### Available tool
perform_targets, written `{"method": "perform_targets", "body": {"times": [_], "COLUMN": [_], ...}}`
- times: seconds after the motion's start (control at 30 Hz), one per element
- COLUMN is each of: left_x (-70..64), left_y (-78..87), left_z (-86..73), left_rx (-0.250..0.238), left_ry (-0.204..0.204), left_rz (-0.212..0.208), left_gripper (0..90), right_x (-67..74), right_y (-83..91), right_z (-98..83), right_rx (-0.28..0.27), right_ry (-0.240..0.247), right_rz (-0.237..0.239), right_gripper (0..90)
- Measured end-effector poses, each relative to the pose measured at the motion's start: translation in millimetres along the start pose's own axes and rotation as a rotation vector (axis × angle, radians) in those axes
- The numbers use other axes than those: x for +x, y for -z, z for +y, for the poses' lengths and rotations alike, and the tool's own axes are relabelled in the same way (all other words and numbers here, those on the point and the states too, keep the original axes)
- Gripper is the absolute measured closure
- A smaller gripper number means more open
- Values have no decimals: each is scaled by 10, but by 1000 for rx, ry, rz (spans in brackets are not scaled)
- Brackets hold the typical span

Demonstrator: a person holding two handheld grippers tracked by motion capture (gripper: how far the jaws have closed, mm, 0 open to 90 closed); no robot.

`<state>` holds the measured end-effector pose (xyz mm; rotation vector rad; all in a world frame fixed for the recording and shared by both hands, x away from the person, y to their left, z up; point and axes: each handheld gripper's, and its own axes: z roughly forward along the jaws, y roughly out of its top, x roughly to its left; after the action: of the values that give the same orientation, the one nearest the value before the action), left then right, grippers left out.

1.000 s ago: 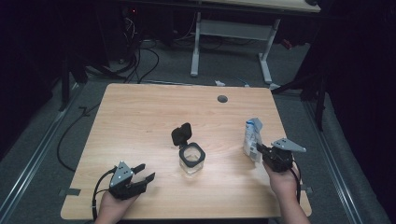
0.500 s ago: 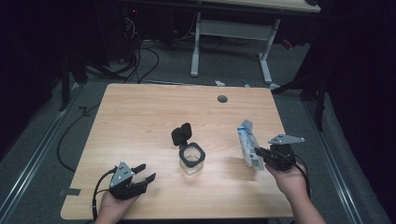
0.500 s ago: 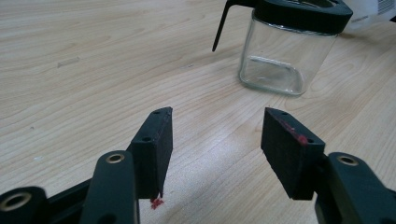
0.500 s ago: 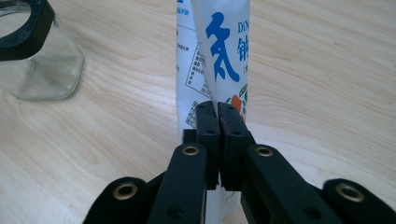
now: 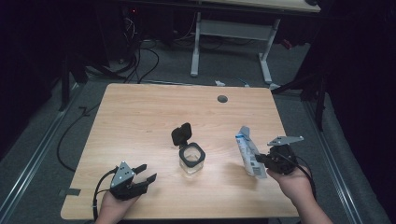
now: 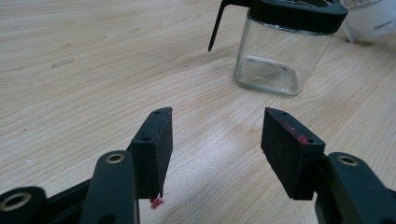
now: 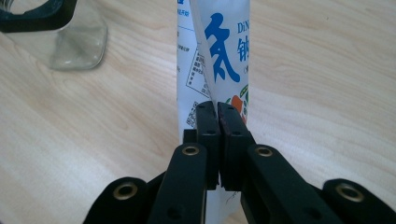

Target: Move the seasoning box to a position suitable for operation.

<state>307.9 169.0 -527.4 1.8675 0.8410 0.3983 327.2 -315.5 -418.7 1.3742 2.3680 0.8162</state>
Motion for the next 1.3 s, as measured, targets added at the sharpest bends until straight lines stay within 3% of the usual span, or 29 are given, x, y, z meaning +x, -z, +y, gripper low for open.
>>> {"method": "perform_targets", "body": {"times": [0.03,0.2,0.67,1.17,1.3], "left_x": [-1,-17,-80,-209,-339], "left_y": [-2,-1,-7,-25,-49], "left_z": [1,12,14,42,69], "left_rx": [1,-2,-1,-5,-16], "left_ry": [-1,-12,-36,-72,-98], "left_rz": [0,-1,-18,-39,-65], "left_gripper": [438,438,436,433,425], "right_x": [21,77,177,201,215], "right_y": [22,47,48,59,67], "right_z": [16,53,149,191,210], "right_rx": [35,108,248,326,344], "right_ry": [5,30,69,80,97], "right_rz": [1,-2,6,11,11], "right_gripper": [889,892,900,900,900]}}
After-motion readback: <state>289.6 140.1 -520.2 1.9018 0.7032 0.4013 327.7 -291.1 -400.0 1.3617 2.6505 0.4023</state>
